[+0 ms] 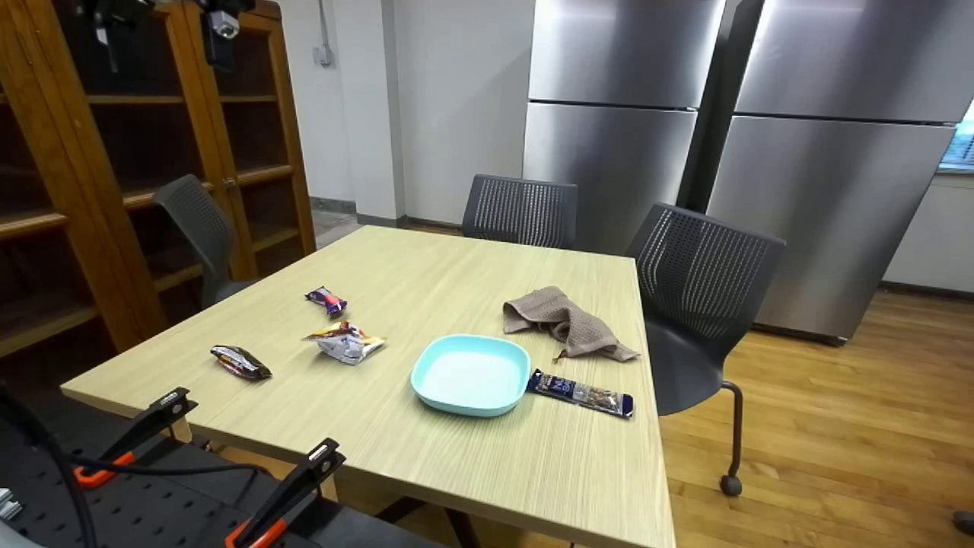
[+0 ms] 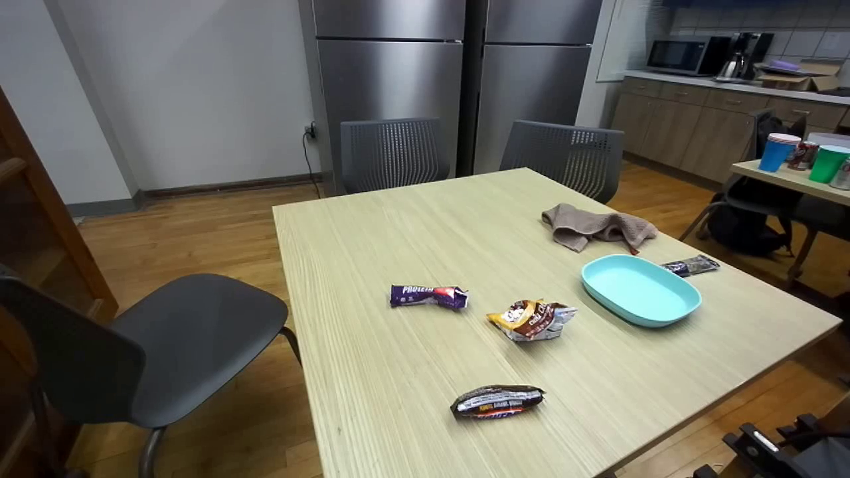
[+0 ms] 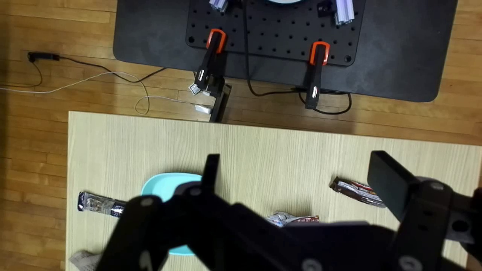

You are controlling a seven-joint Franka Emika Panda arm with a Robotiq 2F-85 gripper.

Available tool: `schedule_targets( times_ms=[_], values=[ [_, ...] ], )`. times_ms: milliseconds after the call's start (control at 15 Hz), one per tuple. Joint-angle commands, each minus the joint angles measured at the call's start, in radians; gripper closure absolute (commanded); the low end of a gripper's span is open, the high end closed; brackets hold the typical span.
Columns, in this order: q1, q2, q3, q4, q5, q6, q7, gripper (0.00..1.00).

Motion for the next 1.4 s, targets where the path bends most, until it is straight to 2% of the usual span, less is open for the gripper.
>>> schedule_targets(
  times_ms=[0,333,733,1000,1333],
  values=[
    [0.032,0.06,0.018,0.01,-0.025,0.05,0.007,0.0],
    [0.086,0.223,0.047,0.031,-0.048,0.229,-0.022,0.0],
    [0.119,0.457,0.069,0.073,-0.18,0.394,-0.112,0.0],
    [0.127,0.604,0.081,0.121,-0.265,0.434,-0.118,0.0],
    [0.152,0.726,0.092,0.178,-0.307,0.414,-0.117,0.0]
  ],
)
